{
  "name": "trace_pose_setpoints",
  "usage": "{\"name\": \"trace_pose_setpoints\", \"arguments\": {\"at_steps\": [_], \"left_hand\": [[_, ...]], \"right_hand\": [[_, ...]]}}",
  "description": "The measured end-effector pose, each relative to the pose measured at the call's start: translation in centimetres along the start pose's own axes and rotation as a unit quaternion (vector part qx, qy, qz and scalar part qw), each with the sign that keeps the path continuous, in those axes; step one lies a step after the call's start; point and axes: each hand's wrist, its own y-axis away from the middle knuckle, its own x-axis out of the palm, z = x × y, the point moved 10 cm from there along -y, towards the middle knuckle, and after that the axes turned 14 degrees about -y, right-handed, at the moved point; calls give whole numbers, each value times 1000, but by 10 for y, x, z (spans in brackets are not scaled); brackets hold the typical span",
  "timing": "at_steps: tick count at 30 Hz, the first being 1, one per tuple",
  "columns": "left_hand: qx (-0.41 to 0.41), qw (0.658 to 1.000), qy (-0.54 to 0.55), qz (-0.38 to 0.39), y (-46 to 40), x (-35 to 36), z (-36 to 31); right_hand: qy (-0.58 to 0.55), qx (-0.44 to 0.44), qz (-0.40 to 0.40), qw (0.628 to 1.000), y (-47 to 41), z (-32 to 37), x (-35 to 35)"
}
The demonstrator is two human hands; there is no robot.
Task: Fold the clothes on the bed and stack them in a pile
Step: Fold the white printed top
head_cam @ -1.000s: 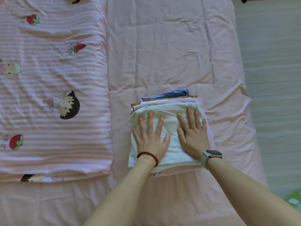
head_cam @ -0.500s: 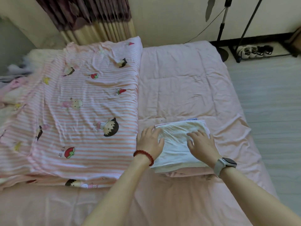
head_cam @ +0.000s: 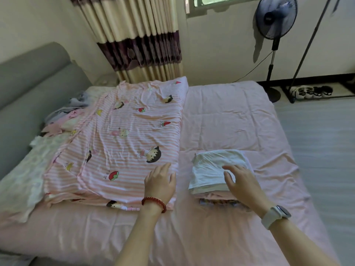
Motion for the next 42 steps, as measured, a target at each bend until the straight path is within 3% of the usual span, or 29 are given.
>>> {"name": "trace_pose_setpoints", "arguments": {"at_steps": [5,11,15,19,23,28,35,42], "left_hand": [[44,999,22,23,30,43,-128],[142,985,71,69,85,109,-356],[233,967,48,96,121,143,-492],[289,951,18,110,134,169,-584],[291,947,10,133,123,199,-637],[286,950,-1,128,59,227,-708],[267,960,8,85,-111,211,-829],[156,984,21,87,-257,220,-842]], "right_hand": [[38,56,-27,997,56,-101,-83],[73,154,-78,982,146,-255,-238],[97,215,-118,965,208,-333,-327],[102,267,-147,947,238,-391,-383],[108,285,-125,944,234,-438,-413],[119,281,-111,946,167,-500,-468],[125,214,-80,965,-36,-551,-556],[113,157,-31,981,-222,-581,-586]]}}
